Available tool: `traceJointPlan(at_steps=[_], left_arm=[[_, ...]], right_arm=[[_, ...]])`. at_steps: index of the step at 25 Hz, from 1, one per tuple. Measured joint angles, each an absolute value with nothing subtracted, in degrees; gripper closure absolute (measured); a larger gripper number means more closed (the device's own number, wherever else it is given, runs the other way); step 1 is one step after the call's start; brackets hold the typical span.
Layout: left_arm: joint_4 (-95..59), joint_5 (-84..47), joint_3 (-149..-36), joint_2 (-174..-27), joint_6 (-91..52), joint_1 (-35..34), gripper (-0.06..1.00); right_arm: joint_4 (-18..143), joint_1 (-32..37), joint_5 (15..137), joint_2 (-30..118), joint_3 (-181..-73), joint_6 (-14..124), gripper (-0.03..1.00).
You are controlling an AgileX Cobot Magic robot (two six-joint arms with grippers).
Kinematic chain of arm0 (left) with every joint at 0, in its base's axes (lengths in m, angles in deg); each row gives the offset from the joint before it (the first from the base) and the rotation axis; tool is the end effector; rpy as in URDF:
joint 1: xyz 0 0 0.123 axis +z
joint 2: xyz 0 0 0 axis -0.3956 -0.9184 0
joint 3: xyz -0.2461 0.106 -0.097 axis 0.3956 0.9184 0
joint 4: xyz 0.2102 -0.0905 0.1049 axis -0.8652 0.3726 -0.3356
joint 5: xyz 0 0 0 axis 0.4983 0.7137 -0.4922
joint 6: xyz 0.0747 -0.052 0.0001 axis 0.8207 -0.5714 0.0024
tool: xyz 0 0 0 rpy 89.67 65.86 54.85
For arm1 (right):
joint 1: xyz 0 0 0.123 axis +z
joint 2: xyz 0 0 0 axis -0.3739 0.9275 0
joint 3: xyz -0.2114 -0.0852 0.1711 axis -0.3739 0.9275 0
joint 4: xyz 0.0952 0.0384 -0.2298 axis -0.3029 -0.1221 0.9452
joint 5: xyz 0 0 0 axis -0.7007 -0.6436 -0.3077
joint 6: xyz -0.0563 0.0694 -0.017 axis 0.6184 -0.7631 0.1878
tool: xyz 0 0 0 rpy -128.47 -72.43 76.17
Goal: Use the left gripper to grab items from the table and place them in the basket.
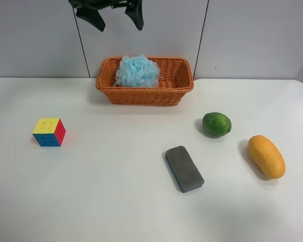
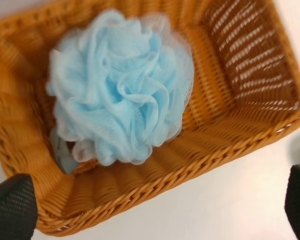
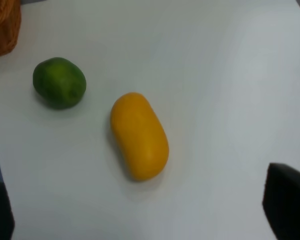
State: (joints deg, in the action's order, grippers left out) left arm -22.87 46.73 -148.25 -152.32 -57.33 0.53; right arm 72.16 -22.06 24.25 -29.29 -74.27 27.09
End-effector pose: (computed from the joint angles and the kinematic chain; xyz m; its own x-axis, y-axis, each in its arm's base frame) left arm 0.4390 -0.1981 0.3493 -0.7903 0.2049 -0.5774 0.3695 0.9112 -0.1823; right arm -0.0032 -0.0024 0.2711 -0.4715 0.0750 -0.8787 0.0602 0.9968 0.0527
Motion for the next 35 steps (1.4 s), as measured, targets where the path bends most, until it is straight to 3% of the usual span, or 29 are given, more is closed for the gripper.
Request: traceJointPlan(at_steps=[6, 21, 30, 35], left_arm=[[-23.1, 46.7, -138.0, -142.2, -56.4, 0.5, -0.04], [-24.5, 41.8, -74.5, -91.3, -51.4, 0.5, -0.02], [-29.6, 41.0, -58.2, -64.0, -54.3, 1.1, -0.02], [-30.7, 38.8, -51.3, -52.7, -54.6, 9.6, -0.02]], right_arm=[[72.2, -22.1, 24.2, -29.3, -74.3, 27.1, -0.02], [72.2, -22.1, 24.2, -29.3, -74.3, 27.1, -0.02], [72.2, -22.1, 24.2, -29.3, -74.3, 27.1, -0.02], [72.2, -22.1, 24.2, -29.3, -74.3, 27.1, -0.02]])
